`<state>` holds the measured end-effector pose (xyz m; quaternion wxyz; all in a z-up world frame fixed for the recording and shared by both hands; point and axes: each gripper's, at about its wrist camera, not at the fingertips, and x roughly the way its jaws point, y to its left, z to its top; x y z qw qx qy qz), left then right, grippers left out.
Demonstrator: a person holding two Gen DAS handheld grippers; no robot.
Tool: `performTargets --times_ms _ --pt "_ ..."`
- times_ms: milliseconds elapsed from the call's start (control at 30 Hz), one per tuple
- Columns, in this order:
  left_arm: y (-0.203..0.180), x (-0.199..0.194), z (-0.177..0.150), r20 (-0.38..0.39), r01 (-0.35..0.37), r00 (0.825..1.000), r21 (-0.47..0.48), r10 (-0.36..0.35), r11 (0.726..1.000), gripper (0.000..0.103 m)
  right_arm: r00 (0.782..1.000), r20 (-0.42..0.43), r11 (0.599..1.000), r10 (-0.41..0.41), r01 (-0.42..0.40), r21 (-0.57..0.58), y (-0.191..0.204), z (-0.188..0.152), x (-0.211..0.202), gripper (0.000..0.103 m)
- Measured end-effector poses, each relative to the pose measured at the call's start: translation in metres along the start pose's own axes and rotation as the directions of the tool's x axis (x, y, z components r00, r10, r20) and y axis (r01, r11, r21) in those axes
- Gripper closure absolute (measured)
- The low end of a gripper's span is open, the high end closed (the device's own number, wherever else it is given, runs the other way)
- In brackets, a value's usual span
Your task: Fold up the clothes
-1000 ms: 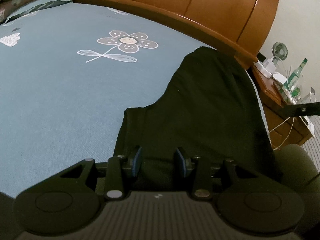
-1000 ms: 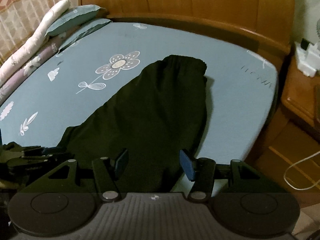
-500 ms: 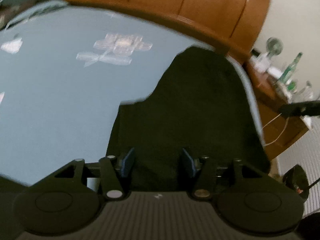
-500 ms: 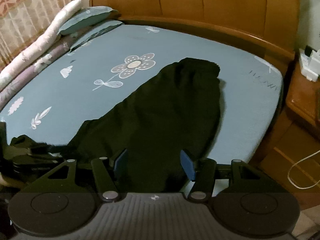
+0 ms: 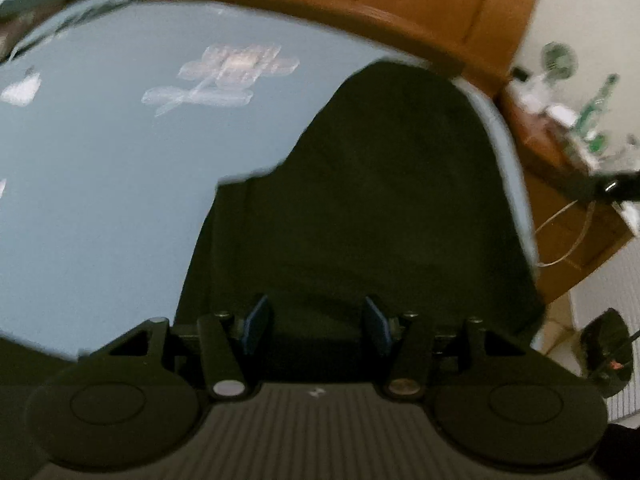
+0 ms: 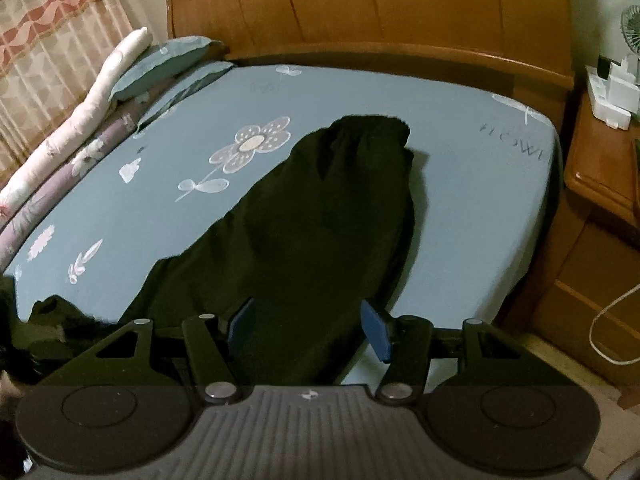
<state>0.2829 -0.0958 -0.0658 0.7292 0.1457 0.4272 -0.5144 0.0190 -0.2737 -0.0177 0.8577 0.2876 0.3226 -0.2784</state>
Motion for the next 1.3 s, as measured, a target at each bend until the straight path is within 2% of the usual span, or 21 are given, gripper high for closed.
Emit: performTargets --times_ms 100,167,233,467,733,867,933,1067,1100,1200,1233,1267,1300 --pt "0.000 0.005 -0.005 -0.016 -0.017 1.000 -0.026 0.016 1.000 0.050 1.000 0.021 1.000 0.016 -0.016 0.004 -0.010 0.007 0.002 0.041" --pt "-0.001 0.004 -0.006 -0.019 -0.028 0.999 -0.029 0.027 0.999 0.049 0.999 0.034 0.999 0.037 -0.038 0.021 -0.021 0.010 0.006 0.048" --pt "-0.005 0.003 -0.006 -0.027 -0.047 0.999 -0.020 0.047 0.999 0.049 0.997 0.040 0.997 0.060 -0.061 0.043 -0.032 0.013 0.012 0.066" --pt "-0.021 0.007 0.000 -0.064 -0.135 0.989 0.012 0.136 0.991 0.049 0.988 0.070 0.986 0.135 -0.141 0.093 -0.074 0.021 0.038 0.066" --pt "-0.044 0.015 0.029 -0.069 -0.282 0.957 0.008 0.281 0.960 0.048 0.968 0.109 0.963 0.227 -0.240 0.119 -0.123 0.043 0.070 0.066" --pt "-0.050 0.018 0.049 -0.033 -0.290 0.956 -0.008 0.290 0.957 0.048 0.947 0.157 0.944 0.278 -0.300 0.137 -0.142 0.067 0.085 0.065" --pt "-0.053 0.024 0.056 -0.027 -0.279 0.960 -0.017 0.278 0.960 0.048 0.947 0.153 0.939 0.284 -0.307 0.156 -0.143 0.070 0.099 0.056" --pt "-0.058 0.037 0.059 -0.045 -0.267 0.963 -0.034 0.266 0.963 0.047 0.943 0.135 0.927 0.304 -0.326 0.185 -0.141 0.070 0.124 0.055" --pt "-0.057 0.040 0.059 -0.054 -0.270 0.962 -0.038 0.268 0.962 0.047 0.942 0.131 0.924 0.309 -0.330 0.191 -0.140 0.070 0.130 0.057" --pt "-0.058 0.045 0.059 -0.077 -0.282 0.957 -0.038 0.278 0.959 0.047 0.937 0.129 0.918 0.325 -0.345 0.196 -0.138 0.072 0.133 0.081" --pt "-0.058 0.045 0.060 -0.081 -0.289 0.955 -0.039 0.286 0.956 0.047 0.935 0.129 0.915 0.331 -0.351 0.198 -0.137 0.073 0.134 0.084" --pt "-0.058 0.045 0.061 -0.083 -0.295 0.953 -0.042 0.291 0.955 0.047 0.930 0.132 0.909 0.342 -0.364 0.206 -0.138 0.075 0.132 0.087" --pt "-0.058 0.044 0.063 -0.084 -0.301 0.951 -0.045 0.296 0.953 0.047 0.919 0.138 0.894 0.369 -0.392 0.217 -0.138 0.077 0.128 0.095"
